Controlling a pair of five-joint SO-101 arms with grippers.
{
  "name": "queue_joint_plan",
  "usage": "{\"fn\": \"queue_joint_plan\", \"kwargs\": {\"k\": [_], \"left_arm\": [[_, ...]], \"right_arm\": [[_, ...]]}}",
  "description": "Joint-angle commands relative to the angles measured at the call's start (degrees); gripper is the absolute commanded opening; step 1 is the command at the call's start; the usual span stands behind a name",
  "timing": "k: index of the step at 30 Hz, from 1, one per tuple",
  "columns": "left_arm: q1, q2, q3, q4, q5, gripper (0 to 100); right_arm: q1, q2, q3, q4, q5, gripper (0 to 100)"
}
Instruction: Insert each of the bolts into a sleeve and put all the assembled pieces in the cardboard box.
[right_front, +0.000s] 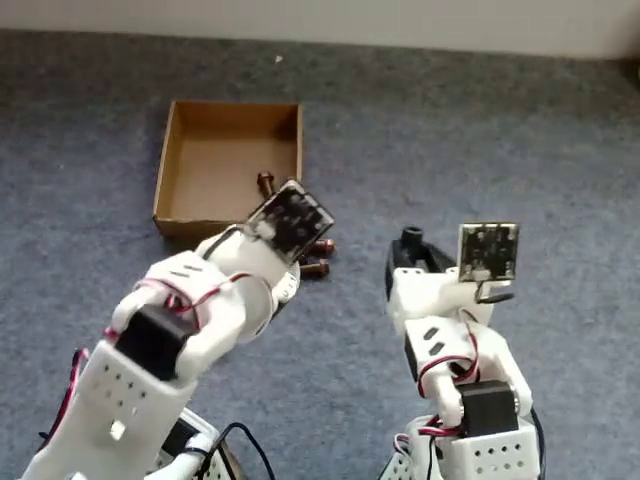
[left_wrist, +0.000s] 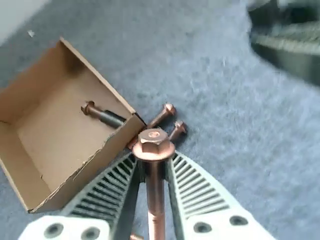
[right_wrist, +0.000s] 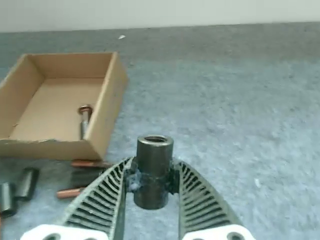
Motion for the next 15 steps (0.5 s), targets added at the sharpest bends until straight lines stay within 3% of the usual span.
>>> {"fn": "queue_joint_plan", "kwargs": {"k": [1, 7, 11, 15], "left_arm": [[0.04, -10.33, 4.26, -6.68, 5.80, 1], [0.04, -20.26, 9.98, -13.89, 11.34, 1], [0.04, -25.27, 11.12, -16.62, 14.77, 1], [0.04, -27.91, 11.12, -19.25, 18.55, 1]], "right_arm": [[-4.88, -1.45, -0.57, -0.04, 0.62, 0.4], [-12.09, -1.45, -0.66, -0.31, 0.79, 0.4], [-15.34, -1.45, 0.92, -3.47, 7.65, 0.4], [-18.51, -1.45, 4.79, -9.98, 9.41, 0.4]]}}
